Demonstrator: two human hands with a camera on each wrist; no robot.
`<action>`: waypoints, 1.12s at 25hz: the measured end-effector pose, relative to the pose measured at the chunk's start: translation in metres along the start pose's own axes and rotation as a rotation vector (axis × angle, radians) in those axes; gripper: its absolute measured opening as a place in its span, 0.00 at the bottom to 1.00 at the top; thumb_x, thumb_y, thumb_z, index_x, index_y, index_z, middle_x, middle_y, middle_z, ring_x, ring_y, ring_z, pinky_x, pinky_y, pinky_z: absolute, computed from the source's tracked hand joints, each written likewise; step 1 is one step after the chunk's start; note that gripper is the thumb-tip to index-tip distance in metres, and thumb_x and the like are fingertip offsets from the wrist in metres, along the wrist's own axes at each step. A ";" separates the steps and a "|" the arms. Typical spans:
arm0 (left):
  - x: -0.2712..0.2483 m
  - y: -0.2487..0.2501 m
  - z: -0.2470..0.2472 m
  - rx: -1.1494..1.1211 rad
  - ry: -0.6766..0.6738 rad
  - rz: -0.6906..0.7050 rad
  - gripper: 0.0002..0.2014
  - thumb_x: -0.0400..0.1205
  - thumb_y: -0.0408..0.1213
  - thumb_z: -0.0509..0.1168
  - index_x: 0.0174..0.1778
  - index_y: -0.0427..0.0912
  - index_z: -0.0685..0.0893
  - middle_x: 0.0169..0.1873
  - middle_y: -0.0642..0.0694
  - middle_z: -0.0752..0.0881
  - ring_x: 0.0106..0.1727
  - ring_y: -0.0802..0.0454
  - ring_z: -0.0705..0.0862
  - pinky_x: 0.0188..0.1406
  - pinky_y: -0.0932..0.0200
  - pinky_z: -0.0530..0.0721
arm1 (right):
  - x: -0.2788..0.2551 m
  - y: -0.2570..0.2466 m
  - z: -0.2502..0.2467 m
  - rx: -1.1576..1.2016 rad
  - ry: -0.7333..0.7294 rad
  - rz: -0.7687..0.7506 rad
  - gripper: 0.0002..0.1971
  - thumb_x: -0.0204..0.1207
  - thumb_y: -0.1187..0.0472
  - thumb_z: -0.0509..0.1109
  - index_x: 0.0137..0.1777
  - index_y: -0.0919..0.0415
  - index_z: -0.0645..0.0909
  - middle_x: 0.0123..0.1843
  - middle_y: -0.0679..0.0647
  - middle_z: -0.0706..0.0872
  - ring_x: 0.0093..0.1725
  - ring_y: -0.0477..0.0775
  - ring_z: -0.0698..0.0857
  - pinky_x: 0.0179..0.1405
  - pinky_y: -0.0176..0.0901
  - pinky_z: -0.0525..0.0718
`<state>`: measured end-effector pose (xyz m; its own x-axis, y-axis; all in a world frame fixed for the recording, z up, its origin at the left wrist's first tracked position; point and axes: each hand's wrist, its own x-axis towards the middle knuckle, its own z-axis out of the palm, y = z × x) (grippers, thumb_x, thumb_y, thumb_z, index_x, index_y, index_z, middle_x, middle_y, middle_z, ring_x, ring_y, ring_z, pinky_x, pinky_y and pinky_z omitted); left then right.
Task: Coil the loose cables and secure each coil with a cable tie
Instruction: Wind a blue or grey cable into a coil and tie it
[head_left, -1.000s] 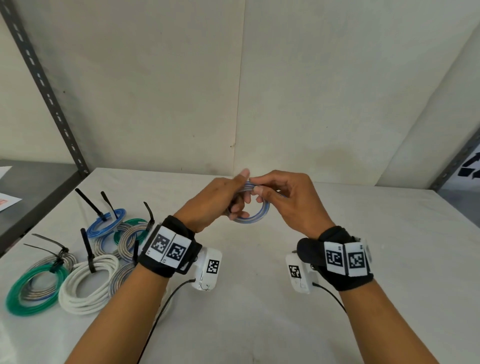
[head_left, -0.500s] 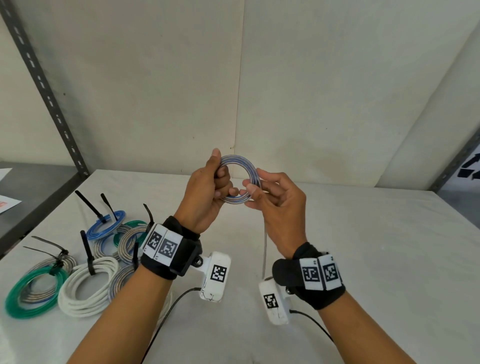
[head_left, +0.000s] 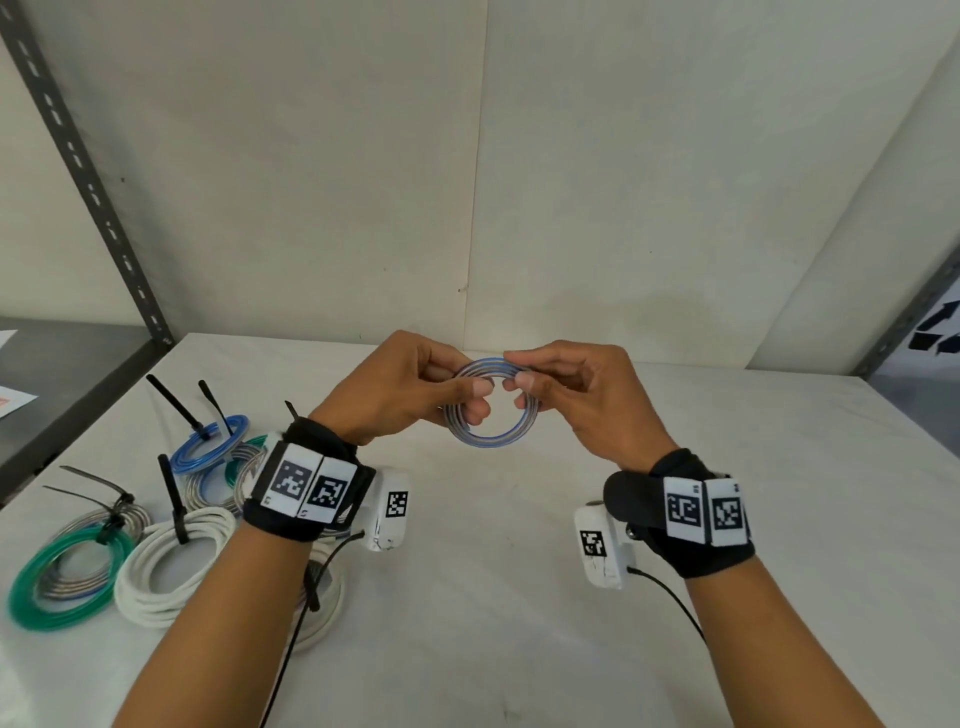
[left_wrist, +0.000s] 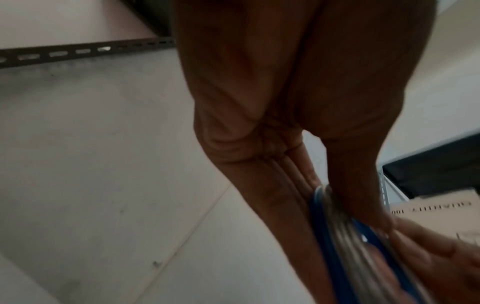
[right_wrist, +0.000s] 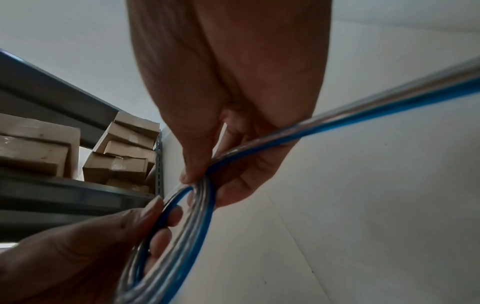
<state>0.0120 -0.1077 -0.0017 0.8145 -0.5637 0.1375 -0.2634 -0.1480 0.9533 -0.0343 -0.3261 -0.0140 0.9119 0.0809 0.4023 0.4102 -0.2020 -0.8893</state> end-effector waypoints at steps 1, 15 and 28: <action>-0.001 0.001 0.000 -0.005 0.008 -0.007 0.08 0.81 0.33 0.73 0.52 0.32 0.91 0.41 0.34 0.93 0.40 0.46 0.91 0.44 0.51 0.92 | -0.001 -0.001 -0.001 0.005 -0.006 0.004 0.10 0.80 0.72 0.72 0.58 0.64 0.88 0.47 0.59 0.94 0.42 0.55 0.93 0.42 0.41 0.88; 0.008 -0.008 0.009 -0.206 0.211 0.014 0.09 0.82 0.33 0.73 0.55 0.33 0.91 0.41 0.35 0.93 0.39 0.45 0.93 0.39 0.52 0.91 | -0.011 0.008 0.028 0.195 0.255 0.046 0.12 0.84 0.68 0.69 0.66 0.64 0.84 0.58 0.59 0.92 0.54 0.57 0.93 0.51 0.58 0.92; 0.009 -0.005 0.021 -0.262 0.146 0.007 0.15 0.85 0.44 0.67 0.54 0.34 0.89 0.42 0.38 0.93 0.42 0.46 0.92 0.46 0.53 0.90 | -0.007 0.014 0.031 0.216 0.422 -0.072 0.07 0.78 0.72 0.74 0.54 0.67 0.83 0.45 0.63 0.93 0.36 0.60 0.91 0.37 0.47 0.89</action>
<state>0.0094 -0.1291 -0.0105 0.8839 -0.4383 0.1632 -0.1423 0.0805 0.9865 -0.0343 -0.2990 -0.0360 0.8159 -0.3254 0.4779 0.5055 0.0004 -0.8628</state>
